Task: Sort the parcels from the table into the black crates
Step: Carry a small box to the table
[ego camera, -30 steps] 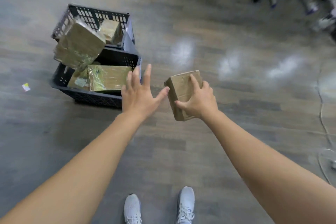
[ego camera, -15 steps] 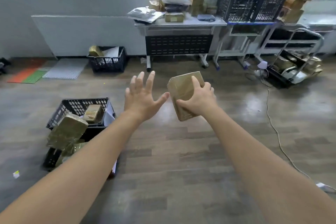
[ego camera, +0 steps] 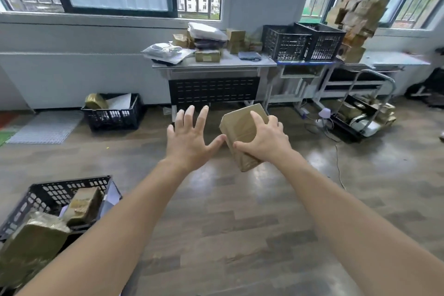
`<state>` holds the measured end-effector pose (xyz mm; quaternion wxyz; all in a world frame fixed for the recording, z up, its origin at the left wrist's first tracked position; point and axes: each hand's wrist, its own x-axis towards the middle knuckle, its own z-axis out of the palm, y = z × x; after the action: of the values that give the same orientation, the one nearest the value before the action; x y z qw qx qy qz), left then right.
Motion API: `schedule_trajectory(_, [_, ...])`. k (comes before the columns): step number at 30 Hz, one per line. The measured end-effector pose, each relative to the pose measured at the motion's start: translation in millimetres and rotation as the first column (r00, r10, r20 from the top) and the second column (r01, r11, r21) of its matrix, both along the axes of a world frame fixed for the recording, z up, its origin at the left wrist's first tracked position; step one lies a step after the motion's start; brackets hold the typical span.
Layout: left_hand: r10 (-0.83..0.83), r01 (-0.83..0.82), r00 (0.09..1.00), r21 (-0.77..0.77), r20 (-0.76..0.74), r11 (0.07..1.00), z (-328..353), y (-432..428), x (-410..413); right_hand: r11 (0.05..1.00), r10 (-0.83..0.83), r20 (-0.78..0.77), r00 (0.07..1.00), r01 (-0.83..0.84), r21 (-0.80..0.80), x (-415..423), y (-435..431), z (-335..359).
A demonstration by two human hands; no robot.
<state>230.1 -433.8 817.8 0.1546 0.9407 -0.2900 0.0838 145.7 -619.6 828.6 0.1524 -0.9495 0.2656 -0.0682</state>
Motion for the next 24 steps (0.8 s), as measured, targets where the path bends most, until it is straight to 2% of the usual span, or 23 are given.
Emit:
schedule_trajectory(8, [-0.054, 0.053, 0.998, -0.069, -0.011, 0.996, 16.8, -75.1, 150.7, 0.997, -0.078, -0.014, 0.997, 0.078, -0.004, 131.8, -69.9, 17.3])
schedule_trajectory(15, [-0.096, 0.096, 0.995, -0.025, -0.002, 0.995, 20.0, -159.2, 252.5, 0.996, -0.088, 0.002, 0.996, 0.087, 0.008, 228.7, -152.0, 16.6])
schedule_trajectory(24, [-0.076, 0.075, 0.996, 0.034, 0.035, 0.997, 37.1, -312.9, 394.9, 0.998, -0.055, 0.044, 0.998, 0.054, 0.011, 375.6, -309.5, 21.7])
